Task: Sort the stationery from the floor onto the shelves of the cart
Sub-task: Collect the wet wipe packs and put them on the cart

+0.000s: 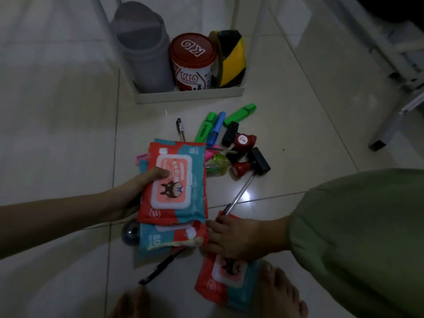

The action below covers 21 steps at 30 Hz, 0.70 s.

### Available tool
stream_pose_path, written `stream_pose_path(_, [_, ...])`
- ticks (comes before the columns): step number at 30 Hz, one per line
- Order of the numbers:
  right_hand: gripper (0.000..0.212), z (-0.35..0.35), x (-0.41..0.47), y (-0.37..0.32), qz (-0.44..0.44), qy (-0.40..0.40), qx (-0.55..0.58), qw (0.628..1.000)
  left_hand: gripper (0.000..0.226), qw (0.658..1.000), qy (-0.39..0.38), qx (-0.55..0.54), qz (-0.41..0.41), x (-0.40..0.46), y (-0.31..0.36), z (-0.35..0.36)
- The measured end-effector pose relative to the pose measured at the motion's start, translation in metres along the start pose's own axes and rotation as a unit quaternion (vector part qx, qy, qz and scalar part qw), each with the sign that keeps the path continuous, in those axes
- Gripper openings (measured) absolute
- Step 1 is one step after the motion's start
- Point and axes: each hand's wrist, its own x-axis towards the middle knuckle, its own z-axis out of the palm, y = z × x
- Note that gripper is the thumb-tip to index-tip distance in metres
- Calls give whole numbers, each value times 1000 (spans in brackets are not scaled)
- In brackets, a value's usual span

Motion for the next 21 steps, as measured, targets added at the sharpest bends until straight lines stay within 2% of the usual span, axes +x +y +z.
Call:
stream_pose_path(1, [65, 0, 4, -1, 8, -14, -2, 1000, 12, 1000, 2, -3, -5, 1, 0, 1])
stream_pose_path(3, [78, -3, 6, -2, 26, -27, 7, 999, 15, 1000, 7, -5, -9, 6, 0, 2])
stream_pose_path(5, [80, -12, 4, -1, 36, -31, 5, 999, 14, 1000, 19, -1, -1, 8, 0, 3])
stream_pose_path(9, [47, -42, -10, 3, 50, -44, 44, 997, 10, 999, 31, -21, 24, 7, 2, 0])
stream_pose_path(11, [36, -61, -20, 7, 51, -53, 130, 989, 22, 998, 30, -31, 43, 4, 5, -4])
stream_pose_path(12, [34, -71, -26, 10, 63, -50, 213, 974, 31, 998, 33, -36, 50, 4, 6, -7])
stream_pose_path(14, [29, -92, -41, 20, 114, -43, 406, 906, 40, 996, 40, -44, 61, 2, 8, -10])
stream_pose_path(15, [25, -102, -49, 26, 140, -24, 509, 849, 44, 996, 35, -49, 67, 0, 8, -11])
stream_pose_path(17, [13, -113, -60, 39, 177, 67, 686, 703, 62, 995, 24, -39, 85, -1, 7, -10])
stream_pose_path(19, [10, -116, -61, 48, 215, 184, 793, 539, 87, 995, 11, -40, 94, -1, 9, -7])
stream_pose_path(20, [10, -115, -58, 51, 238, 225, 816, 477, 85, 994, -3, -50, 96, -1, 10, -4])
stream_pose_path(21, [10, -114, -53, 54, 262, 249, 819, 445, 76, 993, -17, -54, 101, -1, 11, 1])
